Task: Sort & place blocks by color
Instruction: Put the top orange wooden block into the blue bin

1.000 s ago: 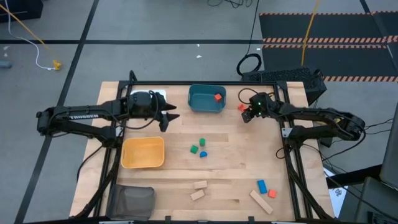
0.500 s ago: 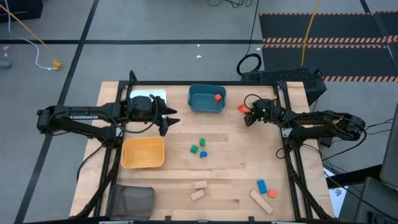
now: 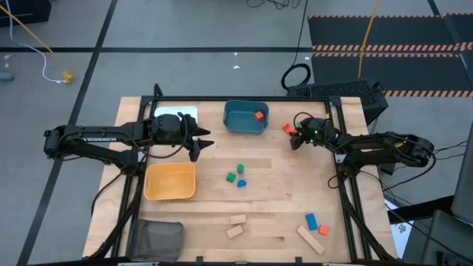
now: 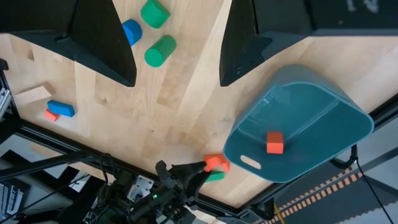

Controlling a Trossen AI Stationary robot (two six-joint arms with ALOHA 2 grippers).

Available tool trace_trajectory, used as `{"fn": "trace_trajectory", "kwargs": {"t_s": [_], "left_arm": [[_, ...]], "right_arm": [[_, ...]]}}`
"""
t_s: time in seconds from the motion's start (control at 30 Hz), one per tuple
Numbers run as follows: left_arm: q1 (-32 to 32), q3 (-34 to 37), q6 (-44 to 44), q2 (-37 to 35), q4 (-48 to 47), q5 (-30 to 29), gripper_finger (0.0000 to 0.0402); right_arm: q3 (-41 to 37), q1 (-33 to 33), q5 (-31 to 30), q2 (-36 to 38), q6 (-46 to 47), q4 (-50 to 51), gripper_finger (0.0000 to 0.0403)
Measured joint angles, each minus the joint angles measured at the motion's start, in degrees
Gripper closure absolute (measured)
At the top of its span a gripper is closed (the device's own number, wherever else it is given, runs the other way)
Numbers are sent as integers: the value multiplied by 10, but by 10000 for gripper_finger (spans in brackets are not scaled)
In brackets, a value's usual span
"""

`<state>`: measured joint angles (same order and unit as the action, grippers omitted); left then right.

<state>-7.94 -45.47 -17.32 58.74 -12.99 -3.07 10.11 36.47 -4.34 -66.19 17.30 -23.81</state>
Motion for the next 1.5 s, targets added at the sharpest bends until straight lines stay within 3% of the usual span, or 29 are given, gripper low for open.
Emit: {"fn": "trace_trajectory", "kwargs": {"t_s": [0.23, 0.73, 0.9, 1.5], "left_arm": [[0, 0, 0, 0, 0, 0, 169], [0, 0, -2, 0, 0, 0, 169], [0, 0, -1, 0, -4, 0, 169], [0, 0, 6, 0, -5, 0, 169]], "right_arm": [[0, 0, 0, 0, 0, 0, 224], [0, 0, -2, 1, 13, -4, 320], [0, 0, 0, 0, 11, -14, 332], [0, -23, 19, 0, 15, -25, 220]]}}
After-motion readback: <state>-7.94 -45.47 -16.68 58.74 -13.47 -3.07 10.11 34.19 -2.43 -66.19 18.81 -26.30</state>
